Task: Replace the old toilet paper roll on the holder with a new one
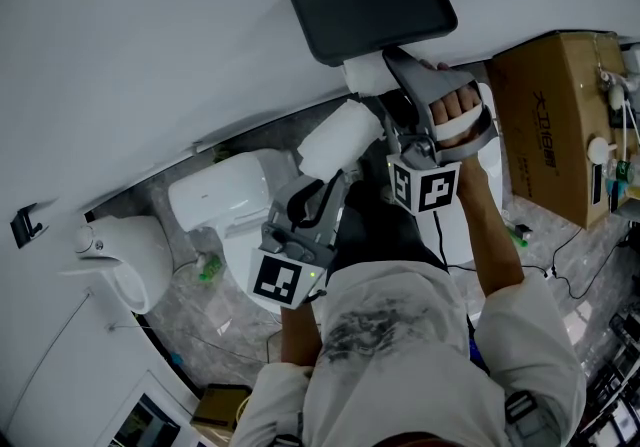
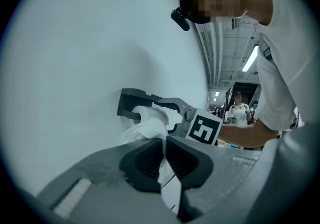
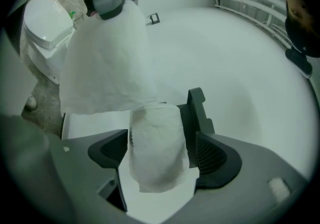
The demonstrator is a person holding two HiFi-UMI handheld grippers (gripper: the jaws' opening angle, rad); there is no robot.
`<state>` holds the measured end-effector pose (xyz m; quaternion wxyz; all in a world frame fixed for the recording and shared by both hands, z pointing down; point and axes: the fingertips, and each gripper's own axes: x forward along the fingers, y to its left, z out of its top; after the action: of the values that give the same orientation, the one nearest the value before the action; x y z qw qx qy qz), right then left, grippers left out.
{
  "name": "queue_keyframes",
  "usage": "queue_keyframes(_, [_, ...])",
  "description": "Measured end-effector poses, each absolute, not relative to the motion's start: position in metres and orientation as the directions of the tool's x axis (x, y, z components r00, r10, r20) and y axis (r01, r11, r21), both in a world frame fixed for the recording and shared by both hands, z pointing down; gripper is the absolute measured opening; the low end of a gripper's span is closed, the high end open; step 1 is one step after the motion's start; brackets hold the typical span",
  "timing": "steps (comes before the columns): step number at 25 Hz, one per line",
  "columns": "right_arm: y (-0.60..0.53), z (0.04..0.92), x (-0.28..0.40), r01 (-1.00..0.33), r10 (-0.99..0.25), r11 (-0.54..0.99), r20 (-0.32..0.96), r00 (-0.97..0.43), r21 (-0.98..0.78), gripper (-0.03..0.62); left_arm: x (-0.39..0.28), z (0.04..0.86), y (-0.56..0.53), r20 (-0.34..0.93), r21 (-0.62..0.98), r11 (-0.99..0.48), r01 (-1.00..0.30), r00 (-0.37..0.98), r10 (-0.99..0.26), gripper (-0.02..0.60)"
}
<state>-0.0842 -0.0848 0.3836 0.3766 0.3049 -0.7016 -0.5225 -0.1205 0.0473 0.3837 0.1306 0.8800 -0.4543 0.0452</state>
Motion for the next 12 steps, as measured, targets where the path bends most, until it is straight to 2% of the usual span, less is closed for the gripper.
queue_keyframes(12, [-0.053,0.391,-0.068,-0.118,-0.802,0.362,0.245,-0.545,0.925,0.43,-0.118,0.367,0.052,0.177,0.17,-0.556,-0.814,0.58,-0.795,0.018])
